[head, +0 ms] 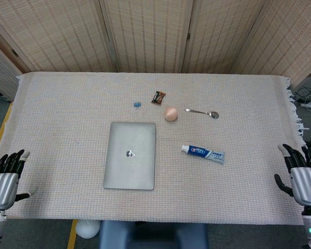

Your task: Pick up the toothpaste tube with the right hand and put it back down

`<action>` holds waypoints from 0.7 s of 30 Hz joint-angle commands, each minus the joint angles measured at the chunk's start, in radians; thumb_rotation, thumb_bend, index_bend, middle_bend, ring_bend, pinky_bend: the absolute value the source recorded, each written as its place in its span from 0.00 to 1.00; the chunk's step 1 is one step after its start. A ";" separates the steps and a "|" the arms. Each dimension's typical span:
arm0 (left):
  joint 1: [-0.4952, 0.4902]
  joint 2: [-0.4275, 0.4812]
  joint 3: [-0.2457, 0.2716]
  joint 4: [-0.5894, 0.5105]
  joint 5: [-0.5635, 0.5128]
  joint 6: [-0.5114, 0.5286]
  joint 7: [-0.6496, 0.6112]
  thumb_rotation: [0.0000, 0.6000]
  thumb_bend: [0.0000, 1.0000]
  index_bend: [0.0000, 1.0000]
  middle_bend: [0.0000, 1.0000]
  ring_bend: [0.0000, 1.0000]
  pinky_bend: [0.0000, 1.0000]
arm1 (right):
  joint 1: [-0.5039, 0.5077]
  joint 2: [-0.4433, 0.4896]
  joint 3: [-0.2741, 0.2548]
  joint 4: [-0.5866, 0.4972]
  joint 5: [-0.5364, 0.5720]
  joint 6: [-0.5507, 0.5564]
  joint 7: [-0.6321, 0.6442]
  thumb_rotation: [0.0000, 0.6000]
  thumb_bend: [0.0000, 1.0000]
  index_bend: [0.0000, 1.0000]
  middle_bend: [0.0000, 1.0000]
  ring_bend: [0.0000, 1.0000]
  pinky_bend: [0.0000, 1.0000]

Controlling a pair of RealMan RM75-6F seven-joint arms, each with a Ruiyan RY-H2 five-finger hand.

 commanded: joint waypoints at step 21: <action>-0.001 -0.029 -0.004 0.026 0.026 0.030 -0.018 1.00 0.18 0.00 0.07 0.08 0.00 | 0.032 -0.010 0.023 -0.019 0.021 -0.037 -0.006 1.00 0.41 0.04 0.17 0.17 0.07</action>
